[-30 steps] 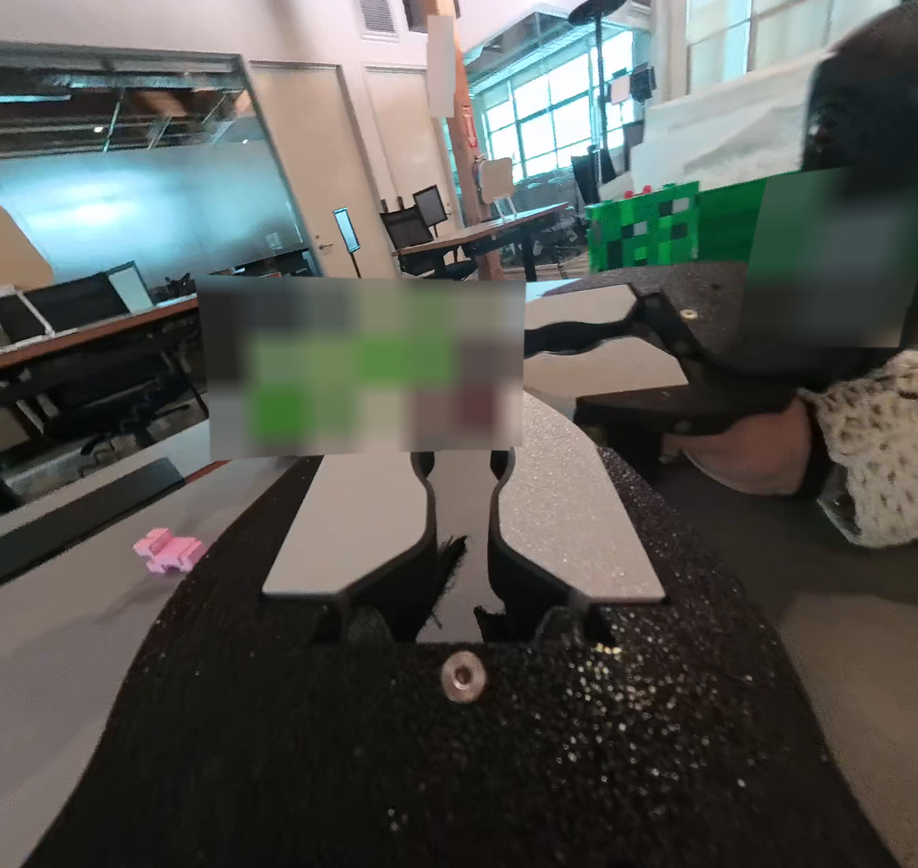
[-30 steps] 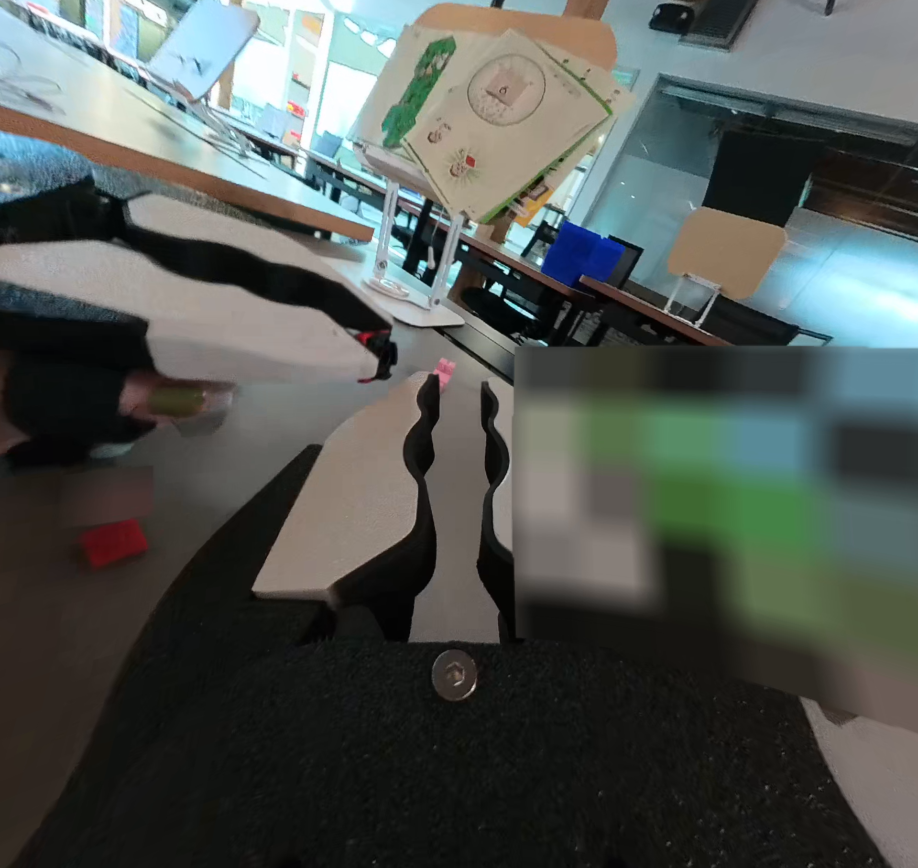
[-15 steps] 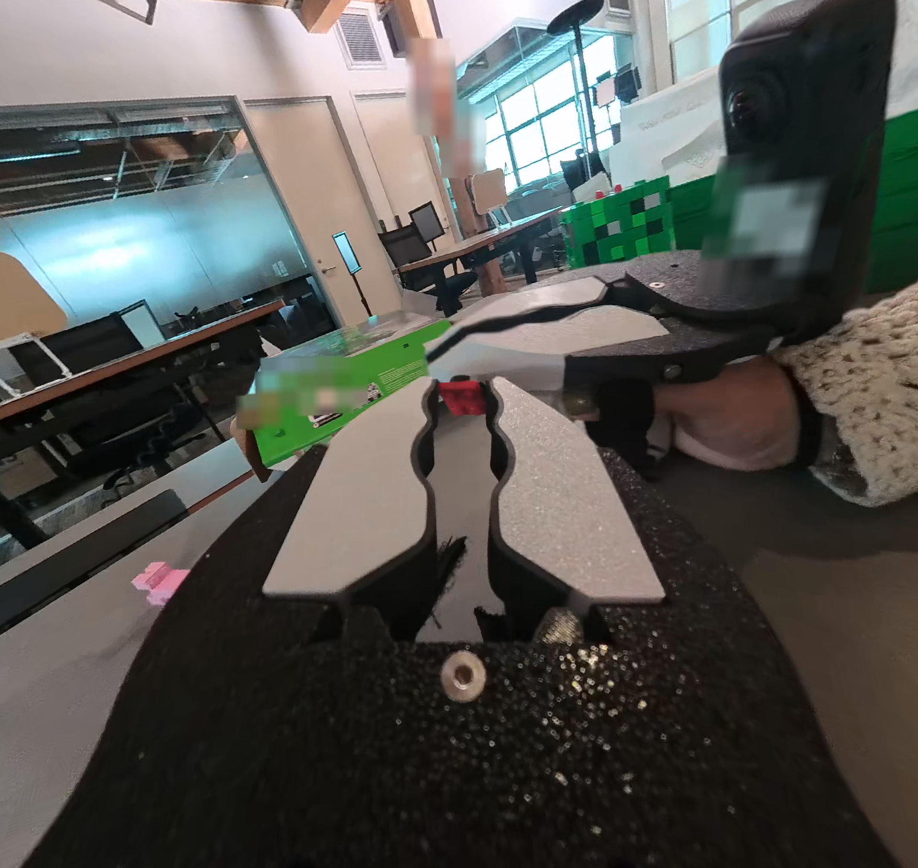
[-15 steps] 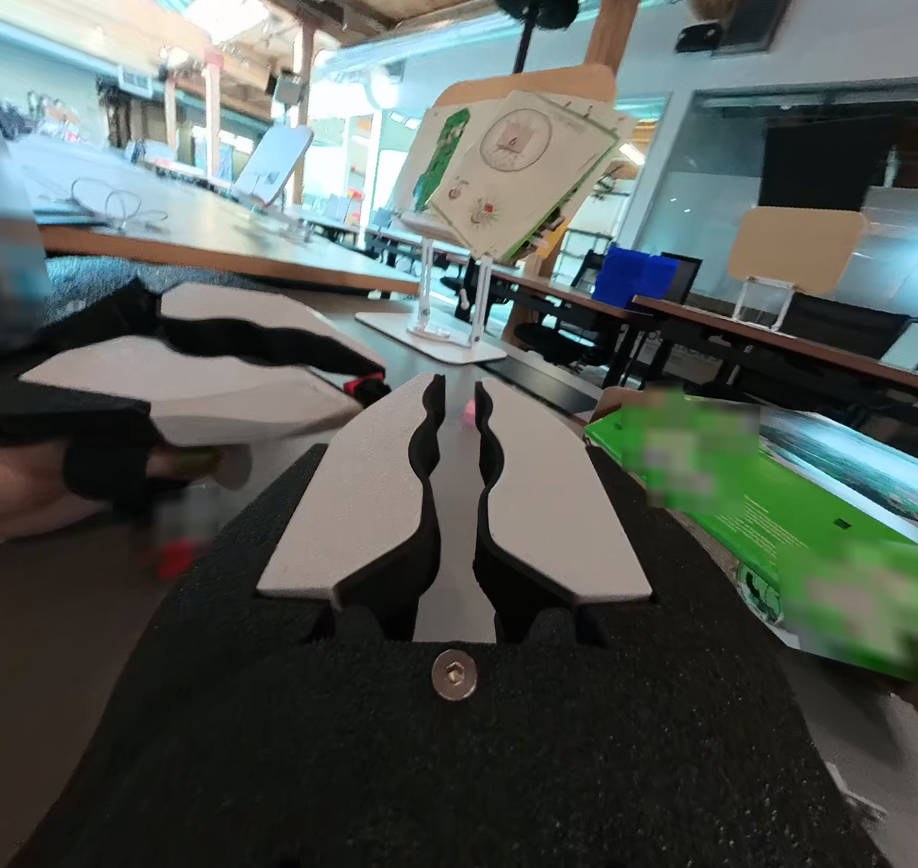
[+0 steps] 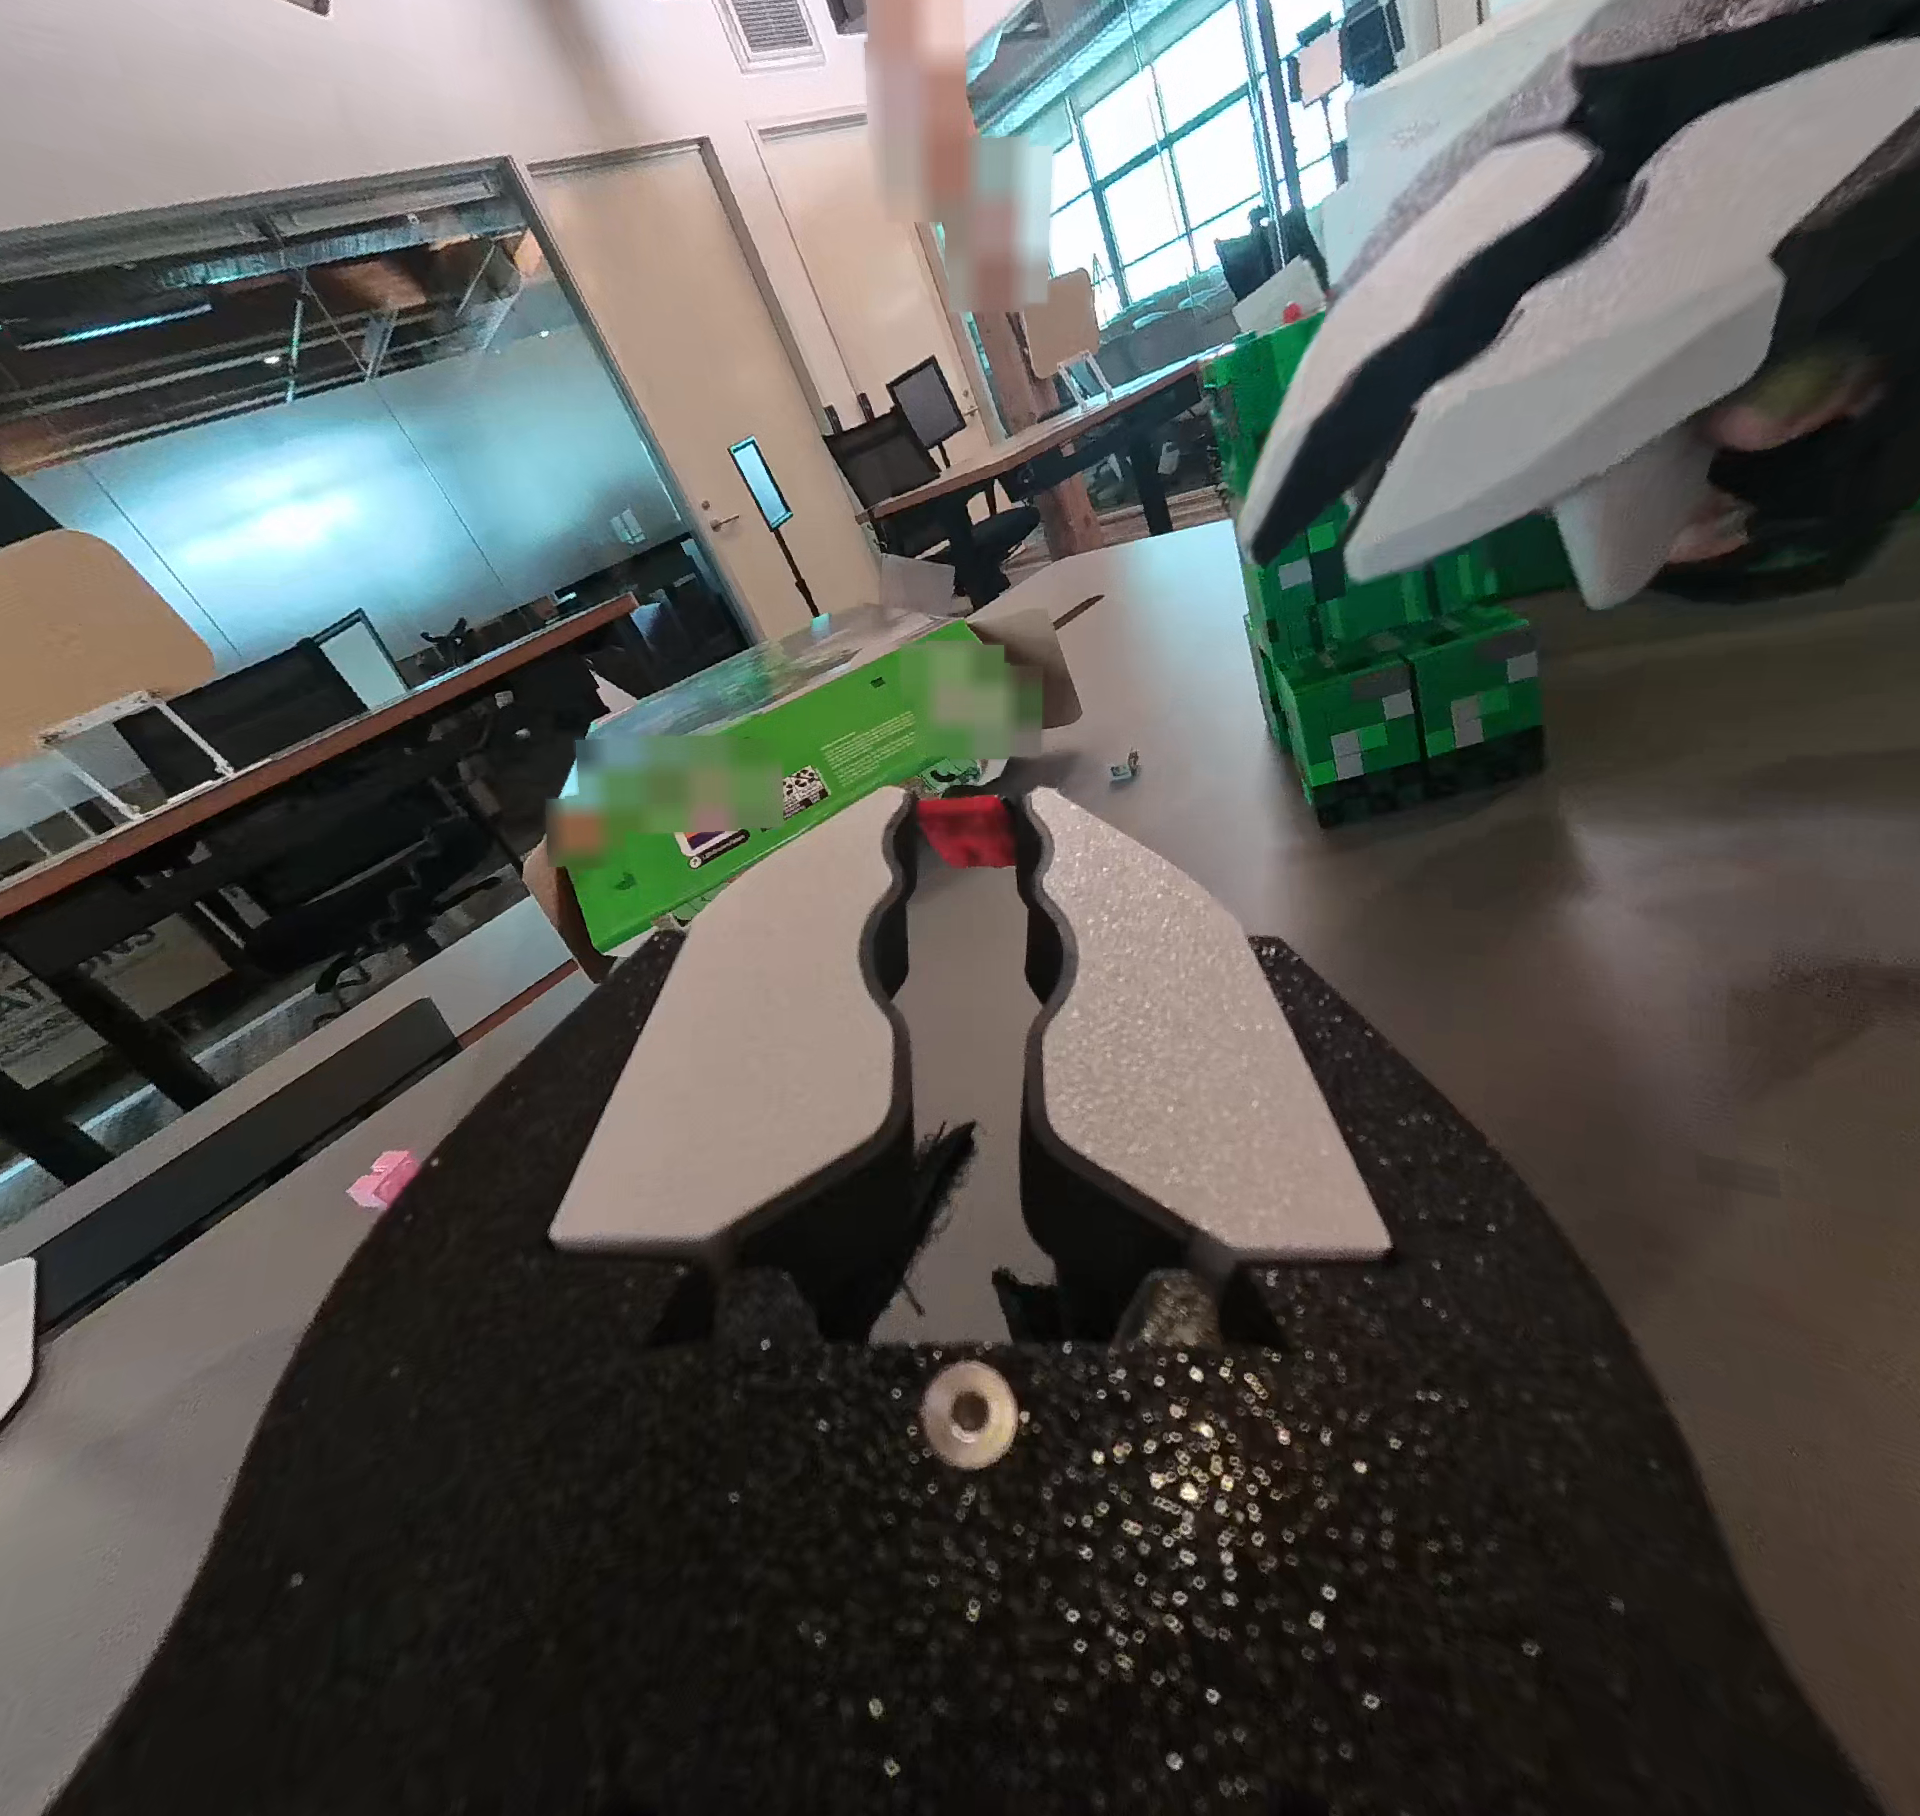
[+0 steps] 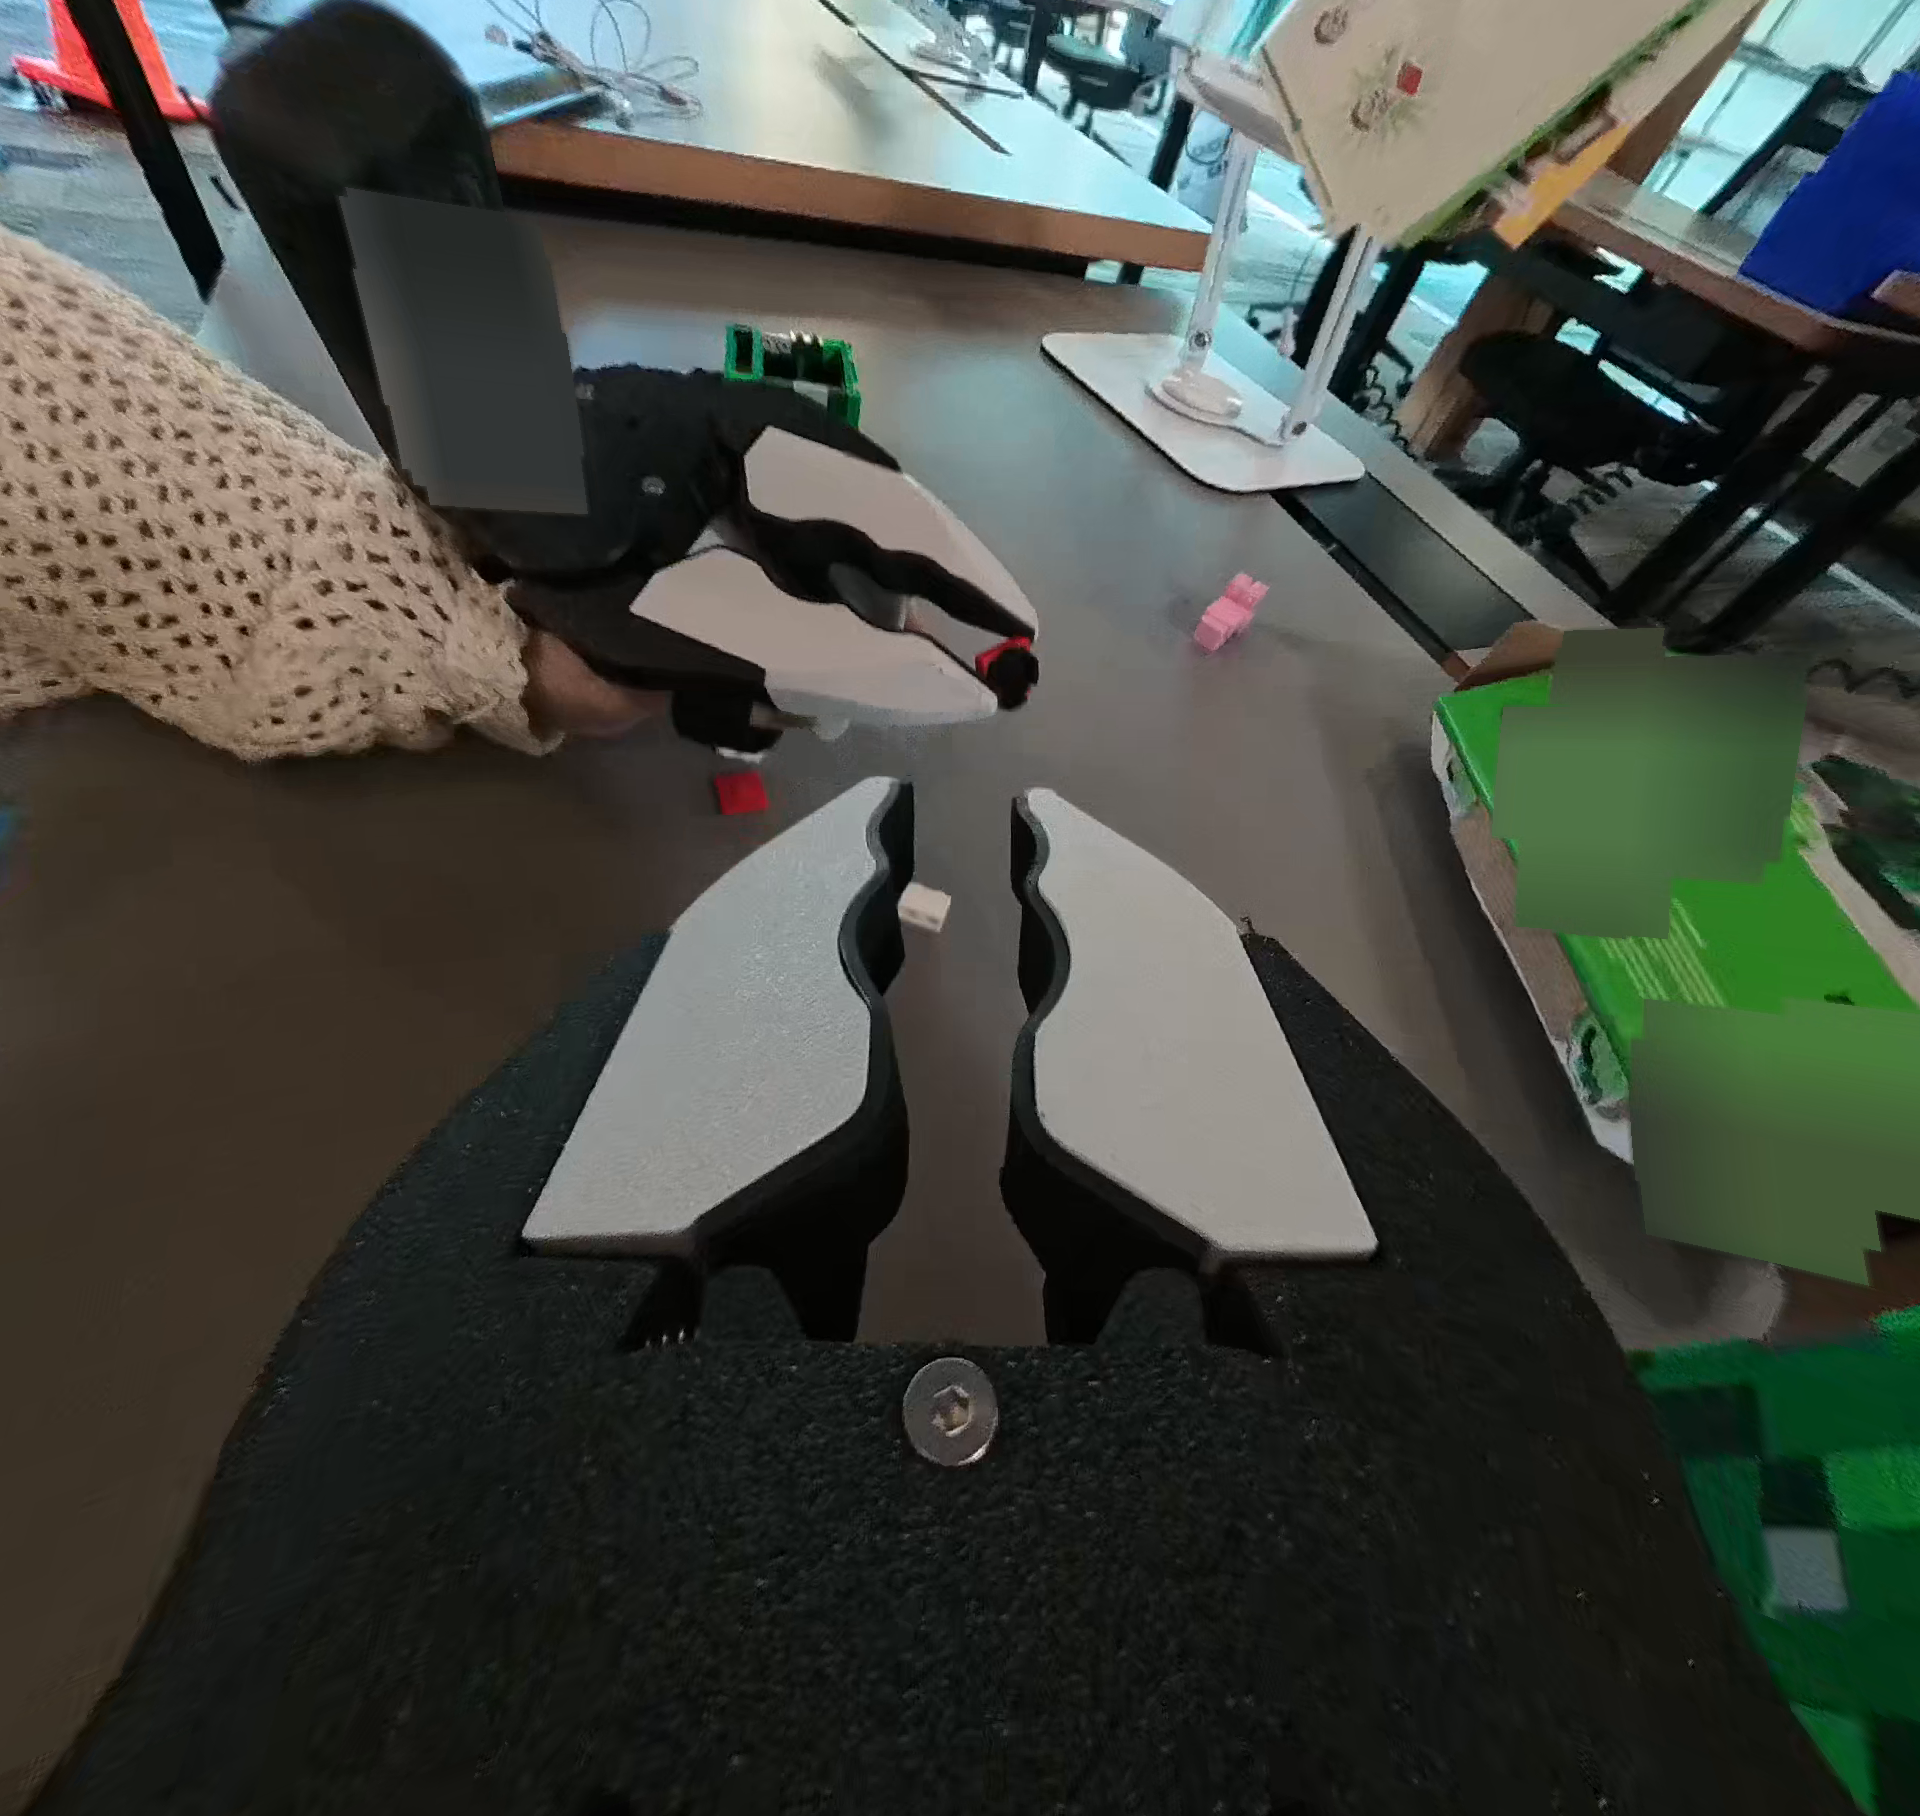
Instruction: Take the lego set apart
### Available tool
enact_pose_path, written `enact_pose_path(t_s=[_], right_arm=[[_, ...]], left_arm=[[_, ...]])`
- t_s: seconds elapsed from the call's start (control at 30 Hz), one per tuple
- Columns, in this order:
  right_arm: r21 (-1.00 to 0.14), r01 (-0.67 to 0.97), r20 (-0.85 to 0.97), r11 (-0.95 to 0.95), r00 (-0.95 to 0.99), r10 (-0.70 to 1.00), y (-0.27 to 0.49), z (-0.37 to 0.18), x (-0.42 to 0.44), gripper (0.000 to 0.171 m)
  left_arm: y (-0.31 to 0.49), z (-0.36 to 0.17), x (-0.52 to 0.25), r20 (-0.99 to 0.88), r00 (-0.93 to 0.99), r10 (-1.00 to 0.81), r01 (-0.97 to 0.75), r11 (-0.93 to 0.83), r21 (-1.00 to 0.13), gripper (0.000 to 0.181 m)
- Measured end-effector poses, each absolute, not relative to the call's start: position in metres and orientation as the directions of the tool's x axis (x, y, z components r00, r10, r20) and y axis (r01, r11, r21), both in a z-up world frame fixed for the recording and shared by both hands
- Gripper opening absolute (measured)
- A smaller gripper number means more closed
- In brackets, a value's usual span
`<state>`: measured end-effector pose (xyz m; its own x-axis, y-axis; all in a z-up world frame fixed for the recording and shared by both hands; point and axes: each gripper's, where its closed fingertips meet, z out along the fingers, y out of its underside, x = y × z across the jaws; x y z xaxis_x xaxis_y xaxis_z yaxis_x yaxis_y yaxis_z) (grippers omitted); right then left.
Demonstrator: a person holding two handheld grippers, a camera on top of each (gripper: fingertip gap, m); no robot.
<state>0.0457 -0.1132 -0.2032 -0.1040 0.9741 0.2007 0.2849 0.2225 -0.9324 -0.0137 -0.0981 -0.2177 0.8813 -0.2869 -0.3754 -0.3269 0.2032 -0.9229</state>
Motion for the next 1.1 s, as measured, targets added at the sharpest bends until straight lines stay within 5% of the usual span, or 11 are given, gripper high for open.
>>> enact_pose_path(t_s=[0.53,0.83,1.1], right_arm=[[-0.931,0.298,0.223,0.213,0.002,0.975,-0.117,-0.223,0.037,0.016],[-0.909,0.023,0.412,0.416,0.202,0.888,-0.087,-0.198,-0.004,0.013],[-0.912,-0.218,0.269,0.348,0.321,0.908,-0.071,-0.184,0.014,0.005]], left_arm=[[-0.105,-0.214,-0.001,-0.442,0.840,-0.314,-0.371,0.262,-0.891,0.017],[-0.110,-0.206,-0.006,-0.326,0.872,-0.366,-0.231,0.278,-0.932,0.017],[-0.132,-0.200,0.002,-0.349,0.838,-0.419,-0.215,0.334,-0.918,0.016]])
